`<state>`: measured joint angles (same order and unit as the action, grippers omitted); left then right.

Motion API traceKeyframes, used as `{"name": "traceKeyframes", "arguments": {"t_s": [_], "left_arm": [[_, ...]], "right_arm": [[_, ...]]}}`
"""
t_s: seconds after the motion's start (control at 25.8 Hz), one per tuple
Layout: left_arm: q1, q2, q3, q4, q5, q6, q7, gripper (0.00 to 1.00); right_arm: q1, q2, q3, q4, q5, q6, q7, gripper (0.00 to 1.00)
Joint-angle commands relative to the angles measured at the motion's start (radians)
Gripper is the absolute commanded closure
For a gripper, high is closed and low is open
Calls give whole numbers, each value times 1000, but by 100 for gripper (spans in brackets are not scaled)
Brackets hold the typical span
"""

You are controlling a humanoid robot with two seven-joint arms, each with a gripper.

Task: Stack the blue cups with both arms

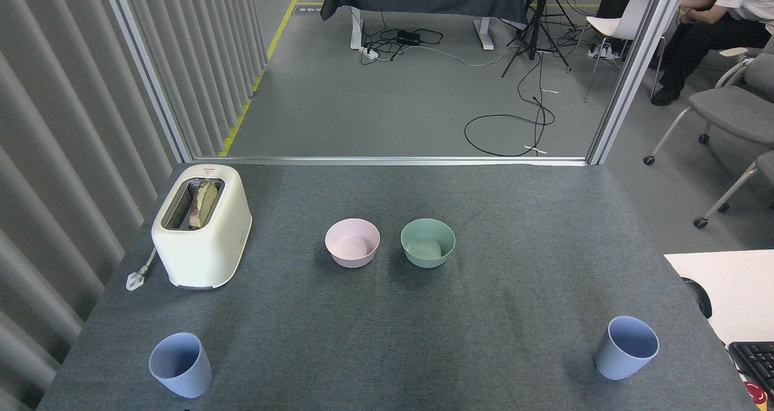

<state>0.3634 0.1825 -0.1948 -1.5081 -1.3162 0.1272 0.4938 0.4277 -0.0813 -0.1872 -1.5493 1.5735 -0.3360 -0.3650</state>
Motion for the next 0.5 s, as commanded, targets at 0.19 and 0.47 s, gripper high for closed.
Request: {"name": "traceKeyframes", "arguments": {"t_s": [0.19,0.47], "left_arm": [[-1,0,0,5,0,3,0,0],[-11,-35,15,31,21,129,-1,0]], "right_arm": [[0,0,3,0,0,-2,0,0],[0,0,5,0,-1,-2,0,0]]}}
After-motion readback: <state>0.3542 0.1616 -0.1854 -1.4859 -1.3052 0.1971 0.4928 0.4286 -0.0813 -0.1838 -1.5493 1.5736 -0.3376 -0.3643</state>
